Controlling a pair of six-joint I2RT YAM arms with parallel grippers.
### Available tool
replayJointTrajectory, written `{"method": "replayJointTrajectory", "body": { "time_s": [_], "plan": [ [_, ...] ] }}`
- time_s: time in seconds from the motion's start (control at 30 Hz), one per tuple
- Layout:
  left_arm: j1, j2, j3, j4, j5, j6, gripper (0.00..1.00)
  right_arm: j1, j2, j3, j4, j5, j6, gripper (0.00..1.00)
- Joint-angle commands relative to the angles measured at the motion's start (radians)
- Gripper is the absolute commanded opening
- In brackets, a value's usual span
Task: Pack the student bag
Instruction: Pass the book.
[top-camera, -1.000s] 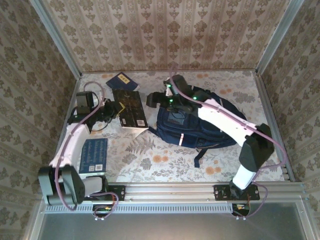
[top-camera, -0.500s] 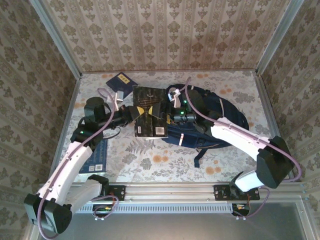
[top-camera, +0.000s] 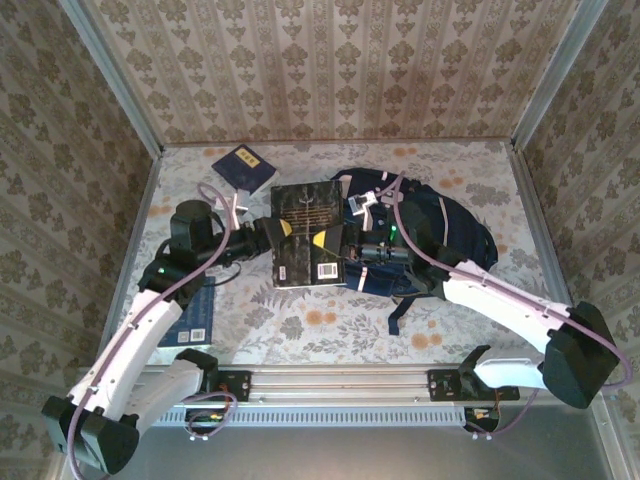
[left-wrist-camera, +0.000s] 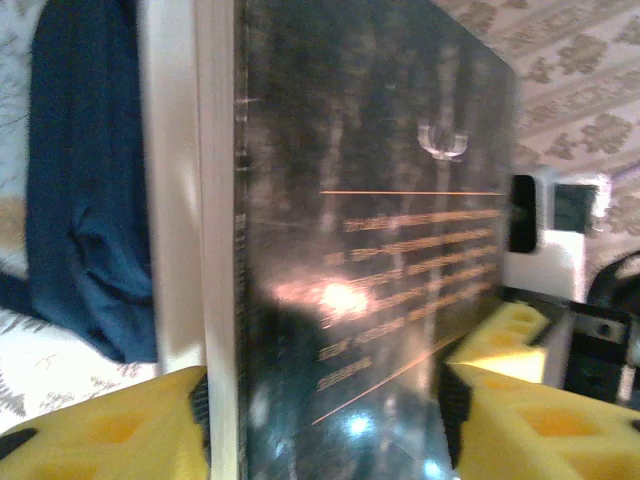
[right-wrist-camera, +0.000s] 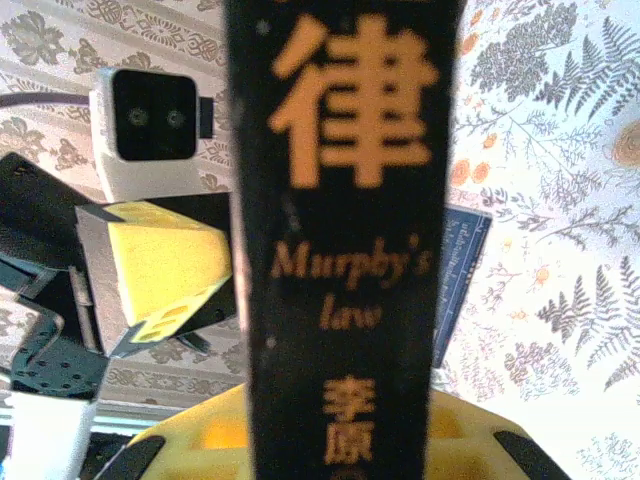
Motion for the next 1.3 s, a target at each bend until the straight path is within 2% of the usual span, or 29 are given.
{"method": "replayJointTrajectory", "body": {
  "time_s": [0.0,0.13,0.2,0.3,0.4,0.47,0.53,0.6,0.63,0.7,0.8,0.83,0.9,1.0,1.1,1.27],
  "plan": [
    [-0.007,-0.021,-0.013,-0.064,-0.057,0.068,0.74,0.004,-0.061,0.003,-0.001,0.014,-0.044,0.0],
    [-0.007,0.027,-0.049,0.011,-0.01,0.044,0.81,0.003,-0.072,-0.004,0.022,-0.051,-0.036,0.0],
    [-0.008,0.06,-0.074,0.109,0.066,0.007,0.82,0.003,-0.076,-0.015,0.06,-0.091,-0.017,0.0],
    [-0.017,0.092,-0.11,0.254,0.131,-0.051,0.82,0.003,-0.092,-0.031,0.063,-0.117,-0.013,0.0],
    [-0.036,0.099,-0.137,0.399,0.17,-0.118,0.77,0.002,-0.11,-0.052,0.059,-0.126,-0.014,0.0],
    [-0.065,0.094,-0.149,0.465,0.176,-0.151,0.69,0.0,-0.12,-0.068,0.049,-0.111,-0.014,0.0],
    [-0.075,0.085,-0.158,0.51,0.174,-0.177,0.56,-0.006,-0.131,-0.082,0.044,-0.093,-0.005,0.0],
    [-0.076,0.066,-0.174,0.543,0.155,-0.206,0.37,-0.015,-0.142,-0.094,0.039,-0.074,0.008,0.01],
    [-0.076,0.055,-0.182,0.549,0.142,-0.214,0.32,-0.017,-0.147,-0.098,0.034,-0.061,0.013,0.02],
    [-0.078,0.033,-0.196,0.555,0.103,-0.236,0.14,-0.018,-0.158,-0.111,0.039,-0.029,0.034,0.04],
    [-0.08,0.008,-0.219,0.579,0.03,-0.296,0.0,-0.016,-0.167,-0.135,0.075,0.011,0.079,0.2],
    [-0.082,-0.002,-0.231,0.592,0.005,-0.32,0.0,-0.016,-0.169,-0.147,0.1,0.022,0.097,0.25],
    [-0.088,-0.028,-0.265,0.636,-0.095,-0.376,0.0,-0.013,-0.178,-0.175,0.151,0.055,0.139,0.44],
    [-0.106,-0.066,-0.301,0.662,-0.218,-0.435,0.0,0.006,-0.204,-0.216,0.215,0.12,0.174,0.66],
    [-0.137,-0.1,-0.317,0.648,-0.336,-0.442,0.0,0.036,-0.236,-0.266,0.298,0.198,0.195,0.76],
    [-0.182,-0.141,-0.371,0.671,-0.519,-0.494,0.0,0.102,-0.266,-0.349,0.428,0.346,0.214,0.82]
  ]
}}
